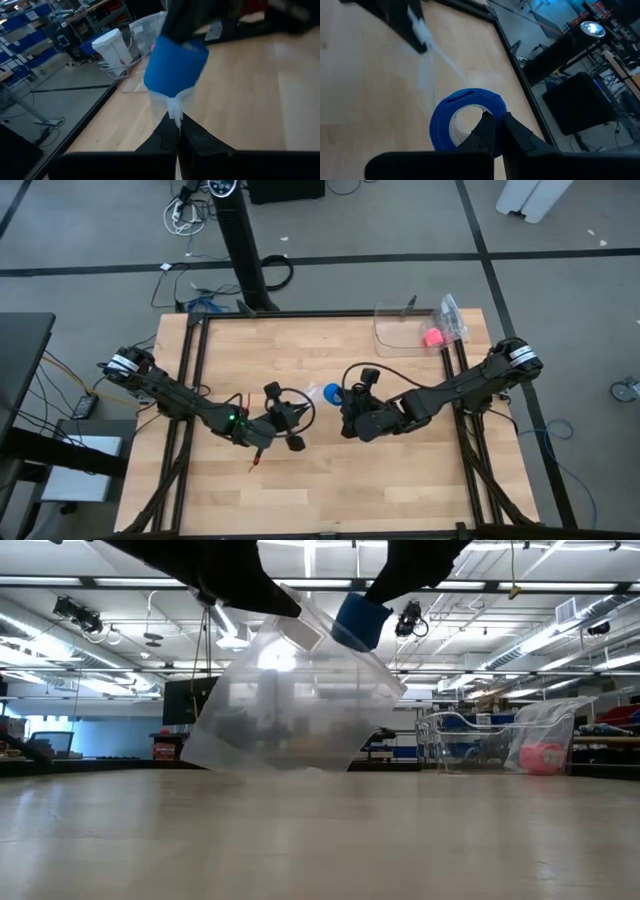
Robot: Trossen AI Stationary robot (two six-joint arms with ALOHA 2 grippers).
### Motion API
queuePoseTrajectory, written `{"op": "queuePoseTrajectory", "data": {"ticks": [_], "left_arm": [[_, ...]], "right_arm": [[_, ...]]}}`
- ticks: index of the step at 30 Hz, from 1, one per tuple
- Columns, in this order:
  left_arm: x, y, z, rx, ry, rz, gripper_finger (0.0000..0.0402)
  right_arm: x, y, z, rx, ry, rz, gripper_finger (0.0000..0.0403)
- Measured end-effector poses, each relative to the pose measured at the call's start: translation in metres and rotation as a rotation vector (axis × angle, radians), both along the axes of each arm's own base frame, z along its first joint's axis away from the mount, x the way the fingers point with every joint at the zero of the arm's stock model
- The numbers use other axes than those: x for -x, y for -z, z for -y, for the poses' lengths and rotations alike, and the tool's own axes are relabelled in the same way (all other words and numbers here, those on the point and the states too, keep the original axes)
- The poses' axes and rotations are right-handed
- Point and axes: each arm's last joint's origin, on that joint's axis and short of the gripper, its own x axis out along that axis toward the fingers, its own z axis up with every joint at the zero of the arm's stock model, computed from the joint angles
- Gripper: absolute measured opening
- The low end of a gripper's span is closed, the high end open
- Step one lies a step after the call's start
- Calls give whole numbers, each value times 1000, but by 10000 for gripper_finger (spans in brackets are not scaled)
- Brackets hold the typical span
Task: Roll bandage
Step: Put the blue bandage into the transparent zip bag
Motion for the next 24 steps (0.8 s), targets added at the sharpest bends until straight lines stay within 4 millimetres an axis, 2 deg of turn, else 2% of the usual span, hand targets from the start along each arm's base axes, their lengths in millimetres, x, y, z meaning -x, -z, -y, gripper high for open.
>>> {"op": "queuePoseTrajectory", "data": {"ticks": [5, 11, 15, 20, 24], "left_arm": [[-2, -5, 1, 50, -3, 71, 2], [-4, -10, 3, 77, 40, 114, 2], [-4, -12, 3, 68, 63, 119, 2], [-4, -12, 5, 70, 79, 120, 2], [-3, -15, 6, 102, 119, 132, 2]], "right_arm": [[-3, 7, -3, 4, -10, -20, 8], [-9, 6, -6, 8, -88, -18, 7], [-17, 3, -1, -65, -135, 17, 12], [-15, 3, 5, -140, -89, 39, 66], [-3, -11, 3, -235, -113, 67, 117]]}}
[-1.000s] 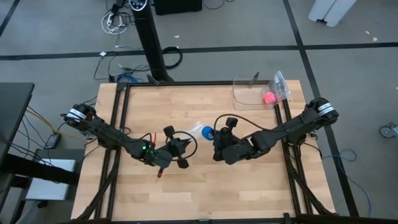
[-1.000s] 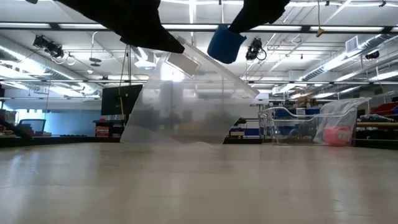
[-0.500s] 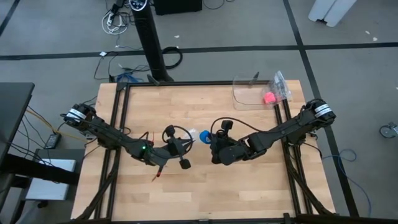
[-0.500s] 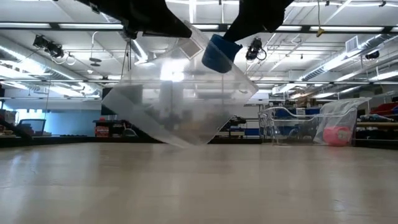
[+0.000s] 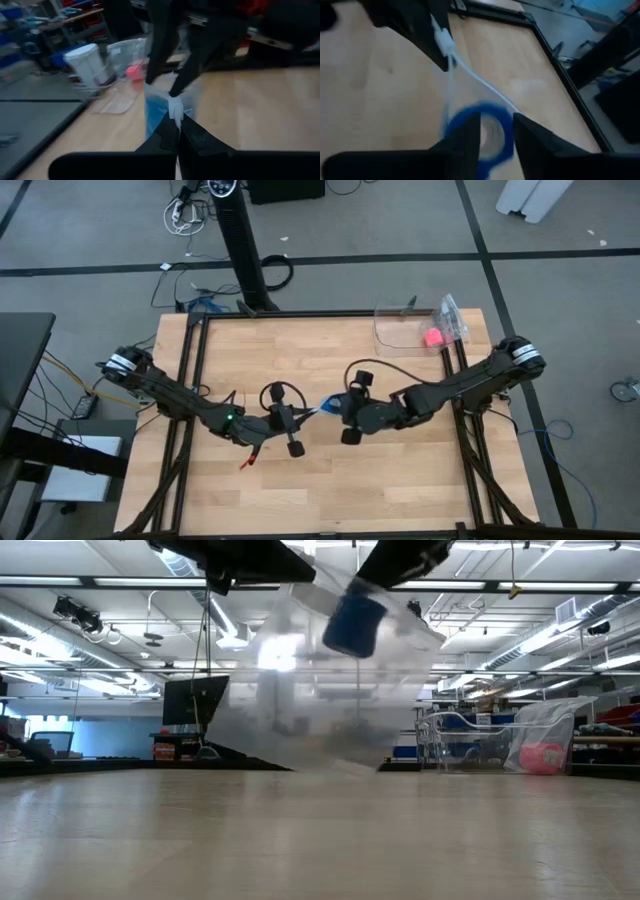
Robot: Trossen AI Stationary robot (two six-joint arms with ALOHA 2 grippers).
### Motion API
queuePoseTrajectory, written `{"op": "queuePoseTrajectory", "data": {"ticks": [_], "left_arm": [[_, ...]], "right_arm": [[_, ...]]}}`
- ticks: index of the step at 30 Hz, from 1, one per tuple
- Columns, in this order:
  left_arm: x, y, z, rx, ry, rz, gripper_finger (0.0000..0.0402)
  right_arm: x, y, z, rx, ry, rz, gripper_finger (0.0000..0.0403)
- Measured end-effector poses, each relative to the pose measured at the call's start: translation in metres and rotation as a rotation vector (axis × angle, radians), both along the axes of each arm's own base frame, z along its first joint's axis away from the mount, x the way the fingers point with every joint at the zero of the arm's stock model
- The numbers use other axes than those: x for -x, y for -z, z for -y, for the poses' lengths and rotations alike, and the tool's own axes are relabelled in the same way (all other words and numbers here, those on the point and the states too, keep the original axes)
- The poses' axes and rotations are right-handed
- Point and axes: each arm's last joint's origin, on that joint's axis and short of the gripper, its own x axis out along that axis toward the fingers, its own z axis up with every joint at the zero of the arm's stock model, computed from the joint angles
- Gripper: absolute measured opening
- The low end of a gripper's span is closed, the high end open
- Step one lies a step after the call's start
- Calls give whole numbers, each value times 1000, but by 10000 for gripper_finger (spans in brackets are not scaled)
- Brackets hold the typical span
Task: Roll bandage
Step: Put the blue bandage into the transparent zip bag, then close the transparent zip bag
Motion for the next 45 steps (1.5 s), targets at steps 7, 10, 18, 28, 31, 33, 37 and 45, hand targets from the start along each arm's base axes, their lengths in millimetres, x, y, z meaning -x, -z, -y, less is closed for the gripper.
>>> {"op": "queuePoseTrajectory", "data": {"ticks": [7, 10, 18, 28, 31, 33, 37, 45], "left_arm": [[4, -6, -2, 73, 110, 4, 2], [5, -10, -6, 126, 150, 5, 2], [18, -42, -29, 232, 189, 109, 2], [21, -35, -31, 128, 190, -12, 1], [22, -30, -32, 110, 176, -58, 1], [21, -29, -32, 104, 174, -66, 1], [20, -26, -31, 86, 206, -102, 1], [18, -27, -30, 83, 226, -146, 1]], "right_arm": [[42, -42, -6, -74, -107, 53, 146], [49, -54, -9, -177, -212, 94, 135], [37, -37, -16, -174, -241, 23, 65], [31, -48, -16, -218, -273, 89, 62], [23, -42, -8, -222, -274, 72, 79], [16, -39, -4, -216, -266, 77, 87], [0, -28, -1, -194, -292, 70, 94], [-29, -31, 0, -127, -299, 61, 96]]}}
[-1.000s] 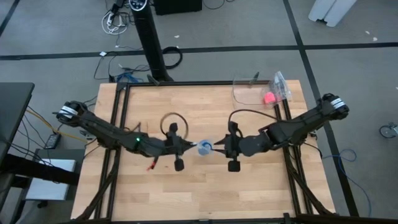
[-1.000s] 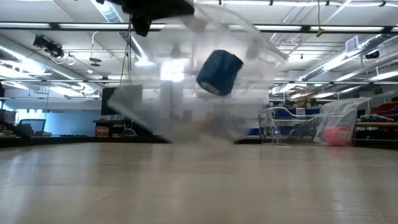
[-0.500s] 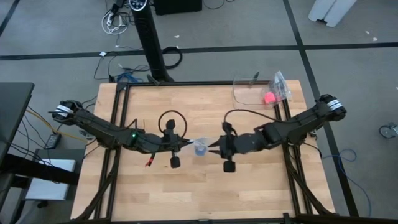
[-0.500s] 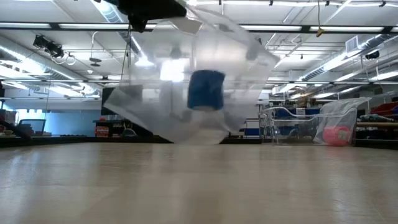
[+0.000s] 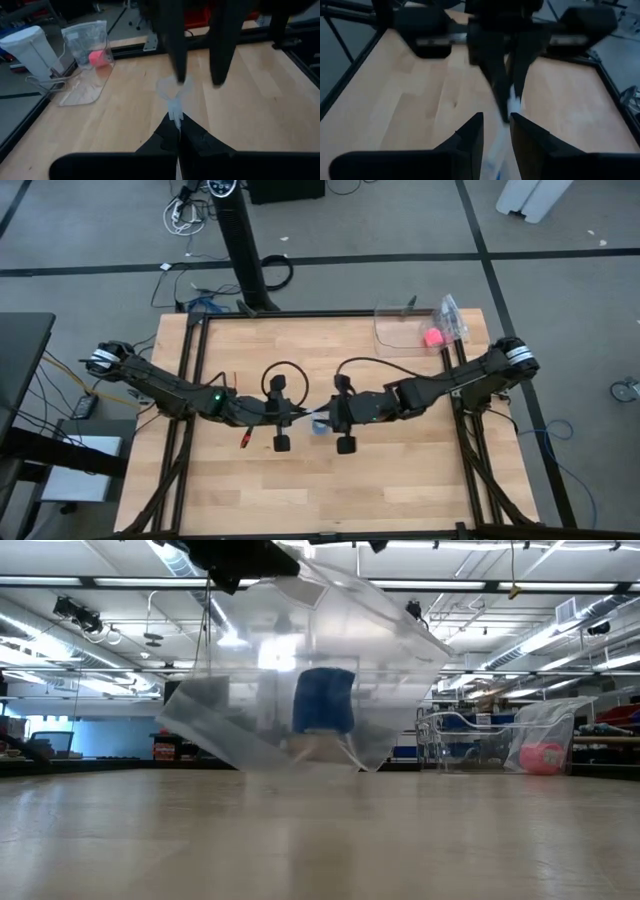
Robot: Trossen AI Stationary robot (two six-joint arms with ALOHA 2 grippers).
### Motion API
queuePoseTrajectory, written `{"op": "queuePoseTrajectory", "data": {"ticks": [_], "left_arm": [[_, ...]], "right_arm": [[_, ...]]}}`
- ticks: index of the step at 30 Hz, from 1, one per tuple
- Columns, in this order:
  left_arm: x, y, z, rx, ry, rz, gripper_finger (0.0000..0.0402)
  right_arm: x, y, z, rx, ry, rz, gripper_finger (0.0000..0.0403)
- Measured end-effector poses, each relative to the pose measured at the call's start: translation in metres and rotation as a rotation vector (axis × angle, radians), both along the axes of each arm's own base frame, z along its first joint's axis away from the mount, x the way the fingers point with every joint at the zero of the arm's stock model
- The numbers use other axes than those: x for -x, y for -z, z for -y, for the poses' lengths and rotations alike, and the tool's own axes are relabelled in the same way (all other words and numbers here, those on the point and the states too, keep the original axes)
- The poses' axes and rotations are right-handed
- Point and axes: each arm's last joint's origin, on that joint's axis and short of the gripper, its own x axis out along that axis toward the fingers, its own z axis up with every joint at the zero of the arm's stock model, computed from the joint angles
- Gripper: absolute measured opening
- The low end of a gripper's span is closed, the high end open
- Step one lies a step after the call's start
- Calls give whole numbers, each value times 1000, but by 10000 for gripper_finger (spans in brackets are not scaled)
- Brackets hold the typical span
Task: Roll bandage
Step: Close the transparent zip bag
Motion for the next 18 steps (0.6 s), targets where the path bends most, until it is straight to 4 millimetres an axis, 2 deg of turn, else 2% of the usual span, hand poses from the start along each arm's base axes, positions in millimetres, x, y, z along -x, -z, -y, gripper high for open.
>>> {"op": "queuePoseTrajectory", "data": {"ticks": [4, 8, 13, 18], "left_arm": [[0, -1, 2, 3, 12, 3, 1], [1, 1, 3, -19, 20, -12, 1], [1, 1, 4, -21, 23, -16, 1], [1, 1, 4, -20, 20, -13, 1]], "right_arm": [[-12, 0, 5, 10, 18, -18, 96], [-22, 9, 11, 20, 40, -55, 97], [-23, 10, 11, 10, 30, -56, 93], [-23, 9, 11, -3, 6, -51, 60]]}}
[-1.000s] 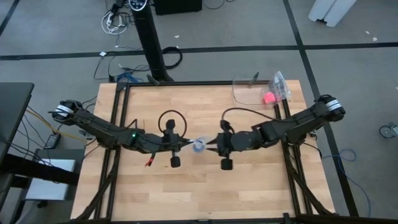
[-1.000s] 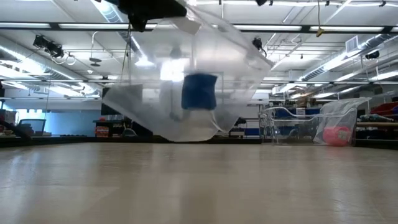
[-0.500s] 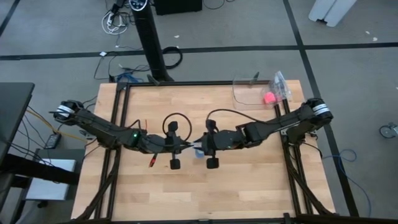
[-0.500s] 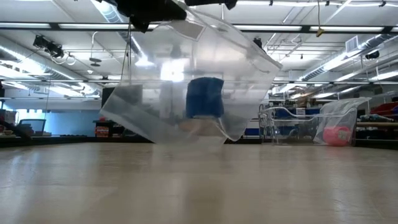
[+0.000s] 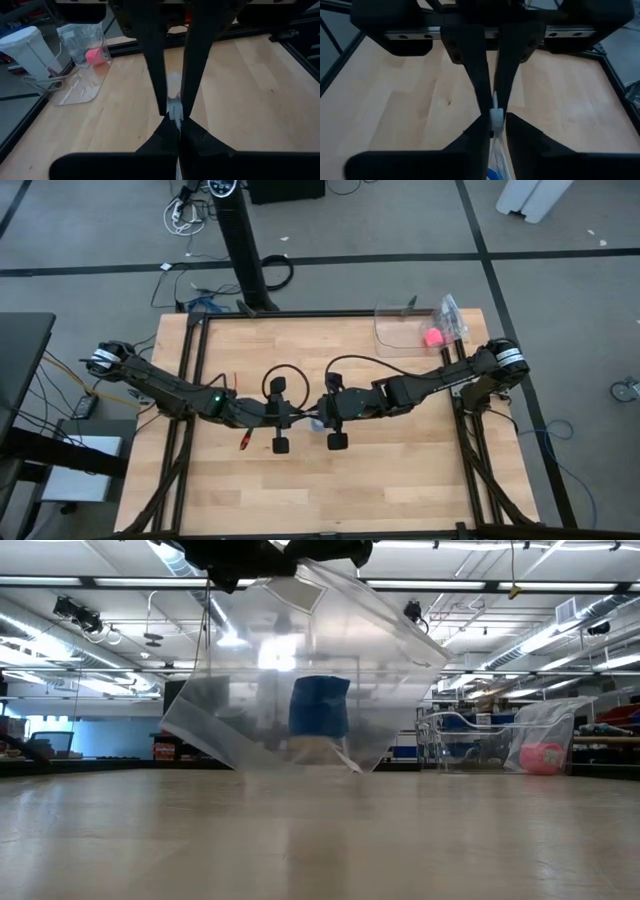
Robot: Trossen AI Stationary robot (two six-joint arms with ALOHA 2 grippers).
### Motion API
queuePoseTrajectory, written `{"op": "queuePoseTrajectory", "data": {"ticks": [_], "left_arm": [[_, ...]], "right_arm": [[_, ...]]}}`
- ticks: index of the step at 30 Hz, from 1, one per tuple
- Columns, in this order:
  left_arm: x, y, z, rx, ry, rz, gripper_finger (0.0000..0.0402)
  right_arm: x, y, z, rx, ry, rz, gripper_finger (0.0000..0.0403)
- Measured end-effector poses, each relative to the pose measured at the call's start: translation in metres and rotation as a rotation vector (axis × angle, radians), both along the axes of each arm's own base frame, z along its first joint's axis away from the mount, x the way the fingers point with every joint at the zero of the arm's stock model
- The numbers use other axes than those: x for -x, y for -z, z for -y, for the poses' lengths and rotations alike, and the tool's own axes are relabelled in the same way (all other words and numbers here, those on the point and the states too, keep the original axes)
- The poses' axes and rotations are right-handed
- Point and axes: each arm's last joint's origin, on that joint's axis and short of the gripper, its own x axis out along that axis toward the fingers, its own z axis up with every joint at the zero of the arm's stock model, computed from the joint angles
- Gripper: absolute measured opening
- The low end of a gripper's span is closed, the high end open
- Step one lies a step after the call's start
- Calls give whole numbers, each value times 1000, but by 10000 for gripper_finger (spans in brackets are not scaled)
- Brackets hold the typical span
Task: Roll bandage
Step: Close the transparent zip bag
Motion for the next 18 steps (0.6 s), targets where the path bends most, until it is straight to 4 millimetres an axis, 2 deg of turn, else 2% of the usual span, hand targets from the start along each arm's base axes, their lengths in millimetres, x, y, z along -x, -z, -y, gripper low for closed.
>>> {"op": "queuePoseTrajectory", "data": {"ticks": [5, 18], "left_arm": [[0, 0, 0, 0, -2, 0, 1], [0, -1, -1, -23, -35, 12, 1]], "right_arm": [[0, 2, 0, 4, -11, -15, 12], [14, 1, 4, -5, 20, -114, 16]]}}
